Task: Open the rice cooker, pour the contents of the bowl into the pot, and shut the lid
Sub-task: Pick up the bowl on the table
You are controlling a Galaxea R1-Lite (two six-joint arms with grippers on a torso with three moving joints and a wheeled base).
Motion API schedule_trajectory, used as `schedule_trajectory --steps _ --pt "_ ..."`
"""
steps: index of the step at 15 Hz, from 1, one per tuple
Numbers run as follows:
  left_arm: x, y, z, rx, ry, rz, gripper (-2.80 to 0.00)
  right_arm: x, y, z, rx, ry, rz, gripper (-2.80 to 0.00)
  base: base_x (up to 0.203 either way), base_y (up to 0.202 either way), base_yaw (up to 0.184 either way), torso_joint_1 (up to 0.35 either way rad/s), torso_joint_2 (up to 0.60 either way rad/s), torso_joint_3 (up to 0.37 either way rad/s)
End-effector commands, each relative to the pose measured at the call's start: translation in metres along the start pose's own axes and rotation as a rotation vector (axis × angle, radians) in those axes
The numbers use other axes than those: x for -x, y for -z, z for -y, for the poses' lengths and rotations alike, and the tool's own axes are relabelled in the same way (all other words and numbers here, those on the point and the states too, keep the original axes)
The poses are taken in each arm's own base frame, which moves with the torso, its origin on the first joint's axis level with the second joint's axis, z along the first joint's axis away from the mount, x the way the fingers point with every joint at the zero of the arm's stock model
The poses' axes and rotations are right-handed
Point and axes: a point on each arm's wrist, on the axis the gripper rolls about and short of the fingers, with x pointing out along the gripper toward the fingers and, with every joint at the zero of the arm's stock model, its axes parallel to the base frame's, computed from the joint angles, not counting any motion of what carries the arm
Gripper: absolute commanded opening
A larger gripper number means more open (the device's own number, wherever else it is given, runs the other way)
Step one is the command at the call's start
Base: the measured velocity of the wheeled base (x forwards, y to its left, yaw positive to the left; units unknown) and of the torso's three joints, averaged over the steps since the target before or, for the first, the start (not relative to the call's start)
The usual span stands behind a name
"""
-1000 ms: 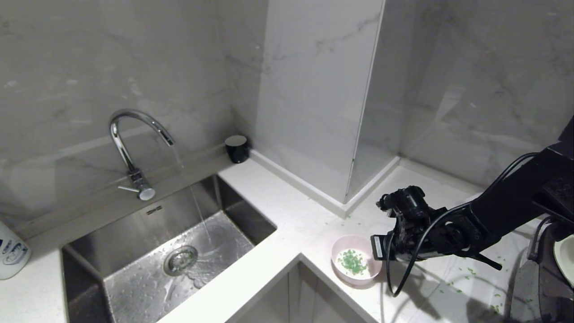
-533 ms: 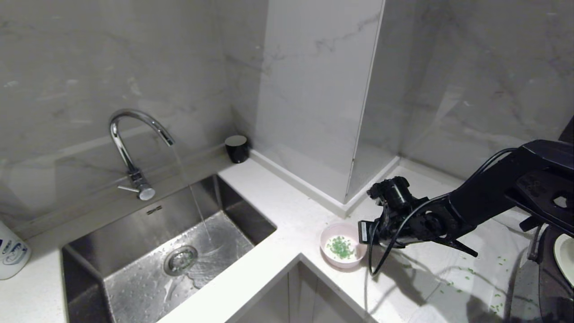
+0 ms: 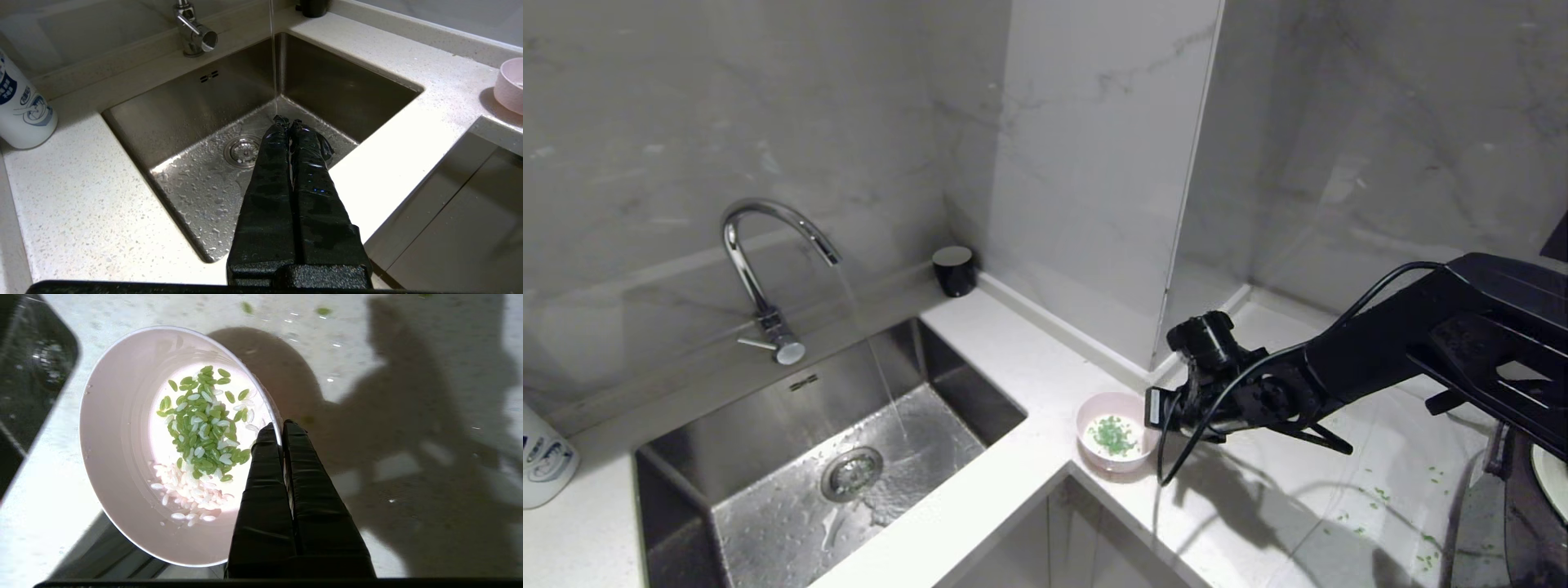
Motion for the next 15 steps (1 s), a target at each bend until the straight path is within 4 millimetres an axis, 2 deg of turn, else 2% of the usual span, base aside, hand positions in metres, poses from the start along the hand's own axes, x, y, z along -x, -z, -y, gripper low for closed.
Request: schedule_trajectory --steps 1,8,14,15 --pt "0.0 0.0 0.0 -0.001 0.0 0.001 -2.8 -0.004 -0.004 -0.015 -0.012 -0.016 0.032 -2.8 0.0 0.0 0.0 0.0 0.0 0.0" --pt "0.0 0.0 0.0 0.006 -0.002 0.001 -2.8 -0.031 -0.007 -0.053 -0.005 -0.06 0.077 -2.8 0.0 0.0 0.0 0.0 0.0 0.0" --pt "0.0 0.0 0.0 0.006 -0.002 0.001 -2.8 -0.047 -0.007 -0.063 0.009 -0.018 0.091 -2.8 0.0 0.0 0.0 0.0 0.0 0.0" --pt "0.0 0.0 0.0 0.006 -0.002 0.001 -2.8 -0.048 -0.008 -0.062 0.007 -0.009 0.099 0.0 0.0 0.0 0.0 0.0 0.0 0.0"
